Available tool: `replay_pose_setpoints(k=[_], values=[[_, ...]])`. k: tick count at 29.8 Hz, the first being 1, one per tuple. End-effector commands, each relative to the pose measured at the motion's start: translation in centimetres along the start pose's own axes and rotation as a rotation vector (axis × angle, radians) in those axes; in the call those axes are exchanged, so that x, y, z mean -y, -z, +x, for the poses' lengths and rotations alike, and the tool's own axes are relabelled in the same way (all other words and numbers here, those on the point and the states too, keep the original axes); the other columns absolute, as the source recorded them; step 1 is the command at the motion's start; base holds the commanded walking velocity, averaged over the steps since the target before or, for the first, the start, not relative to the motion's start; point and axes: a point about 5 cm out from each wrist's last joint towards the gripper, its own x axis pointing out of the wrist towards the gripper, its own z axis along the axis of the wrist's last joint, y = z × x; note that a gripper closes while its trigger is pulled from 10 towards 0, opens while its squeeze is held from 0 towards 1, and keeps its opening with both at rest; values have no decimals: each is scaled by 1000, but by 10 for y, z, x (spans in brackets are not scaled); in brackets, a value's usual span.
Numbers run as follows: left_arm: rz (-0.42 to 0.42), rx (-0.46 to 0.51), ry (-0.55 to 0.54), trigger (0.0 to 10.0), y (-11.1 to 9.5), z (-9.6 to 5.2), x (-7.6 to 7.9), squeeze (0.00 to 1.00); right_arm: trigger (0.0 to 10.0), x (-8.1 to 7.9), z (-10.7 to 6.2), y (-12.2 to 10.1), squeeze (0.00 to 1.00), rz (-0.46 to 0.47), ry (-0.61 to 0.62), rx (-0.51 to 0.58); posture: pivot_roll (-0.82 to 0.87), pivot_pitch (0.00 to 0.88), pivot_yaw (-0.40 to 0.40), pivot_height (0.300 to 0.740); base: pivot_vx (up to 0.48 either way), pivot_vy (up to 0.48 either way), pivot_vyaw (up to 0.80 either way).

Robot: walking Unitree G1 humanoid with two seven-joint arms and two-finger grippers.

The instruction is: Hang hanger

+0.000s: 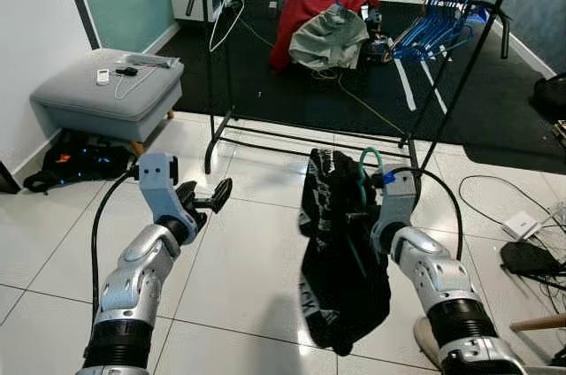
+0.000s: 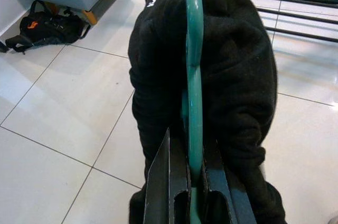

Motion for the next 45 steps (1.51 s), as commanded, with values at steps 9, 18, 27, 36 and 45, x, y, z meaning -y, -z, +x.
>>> replay_pose_setpoints(k=[9, 18, 27, 36, 45], values=[[32, -37, -9, 10000, 7, -2, -4, 0, 10000, -5, 0, -12, 0, -11, -48, 81, -80, 49, -30, 740, 366, 0, 0], [21, -24, 2, 10000, 5, -3, -4, 0, 10000, -10, -1, -12, 0, -11, -116, 79, -76, 54, -27, 740, 289, 0, 0], [181, 112, 170, 10000, -26, -17, 2, 0, 10000, -18, -25, -12, 0, -283, -480, -17, -82, 32, -23, 740, 0, 0, 0], [581, 108, 697, 10000, -109, -50, 21, 0, 10000, 7, -69, -31, 0, -507, -777, -189, -96, 23, -27, 740, 0, 0, 0], [776, -278, 1113, 10000, -87, -83, 42, 0, 10000, -37, -84, -42, 0, -515, -1068, -171, -83, 24, -14, 740, 0, 0, 0]])
